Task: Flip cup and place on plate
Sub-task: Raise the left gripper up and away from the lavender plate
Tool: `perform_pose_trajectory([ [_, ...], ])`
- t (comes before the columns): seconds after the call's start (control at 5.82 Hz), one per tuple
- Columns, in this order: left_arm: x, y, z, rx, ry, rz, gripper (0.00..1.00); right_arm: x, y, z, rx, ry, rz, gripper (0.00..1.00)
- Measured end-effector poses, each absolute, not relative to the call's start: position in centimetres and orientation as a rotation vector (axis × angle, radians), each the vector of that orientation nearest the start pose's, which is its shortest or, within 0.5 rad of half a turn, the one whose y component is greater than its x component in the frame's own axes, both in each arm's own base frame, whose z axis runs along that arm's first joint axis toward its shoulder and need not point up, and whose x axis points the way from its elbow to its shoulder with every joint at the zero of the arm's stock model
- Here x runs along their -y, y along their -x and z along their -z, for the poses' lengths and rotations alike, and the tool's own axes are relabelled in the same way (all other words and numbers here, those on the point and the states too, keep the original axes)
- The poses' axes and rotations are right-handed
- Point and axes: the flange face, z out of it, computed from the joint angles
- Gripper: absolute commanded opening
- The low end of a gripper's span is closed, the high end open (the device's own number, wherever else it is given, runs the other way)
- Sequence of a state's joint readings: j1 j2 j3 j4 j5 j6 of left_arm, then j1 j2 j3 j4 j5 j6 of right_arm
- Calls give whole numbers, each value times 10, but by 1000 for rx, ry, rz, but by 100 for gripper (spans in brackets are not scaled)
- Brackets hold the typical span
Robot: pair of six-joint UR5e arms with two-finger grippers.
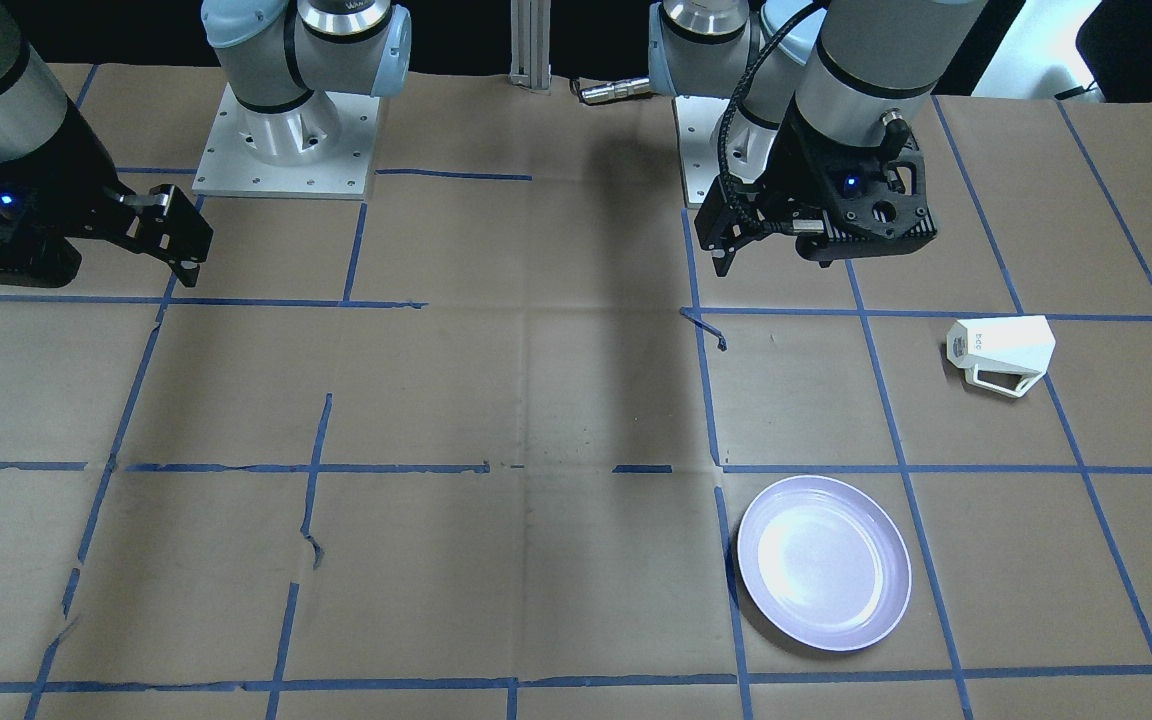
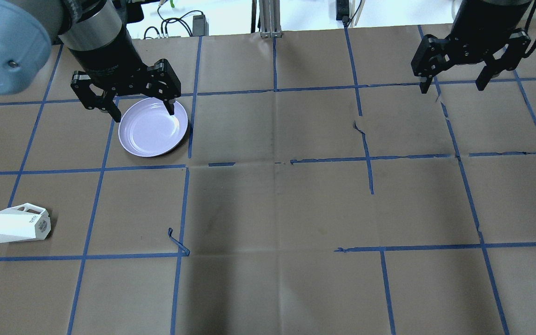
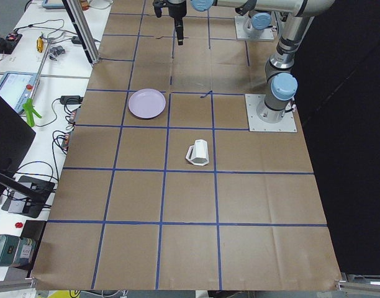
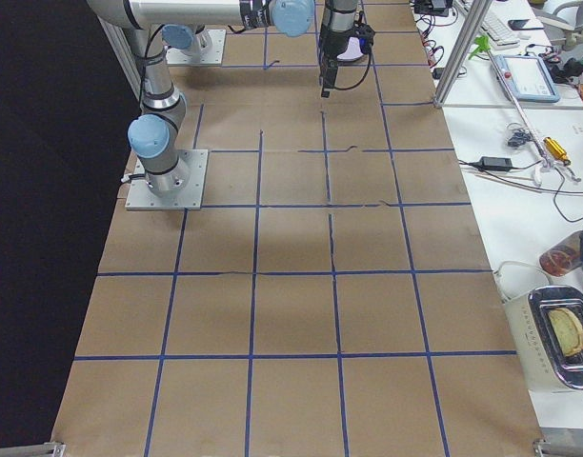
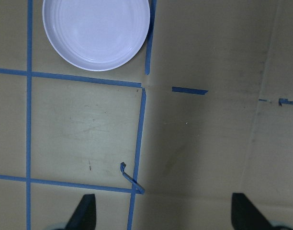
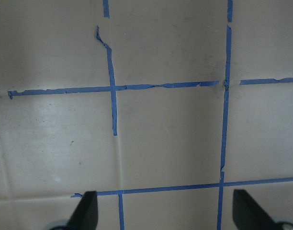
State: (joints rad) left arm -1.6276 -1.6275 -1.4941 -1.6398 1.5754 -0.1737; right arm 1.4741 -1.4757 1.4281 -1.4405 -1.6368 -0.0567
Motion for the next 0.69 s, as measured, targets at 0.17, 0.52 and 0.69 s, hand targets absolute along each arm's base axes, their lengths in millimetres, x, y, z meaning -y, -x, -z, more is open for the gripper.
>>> perform_pose_trajectory([
  [0.17, 503, 162, -490, -3124, 182, -75, 98, 533, -76, -497, -3197, -59, -140, 100],
  [0.52, 502, 161, -492, -3121, 183, -67, 98, 533, -76, -497, -3197, -59, -139, 100],
  [0.69, 500, 155, -495, -3122, 157, -59, 99, 533, -76, -497, -3197, -59, -140, 100],
])
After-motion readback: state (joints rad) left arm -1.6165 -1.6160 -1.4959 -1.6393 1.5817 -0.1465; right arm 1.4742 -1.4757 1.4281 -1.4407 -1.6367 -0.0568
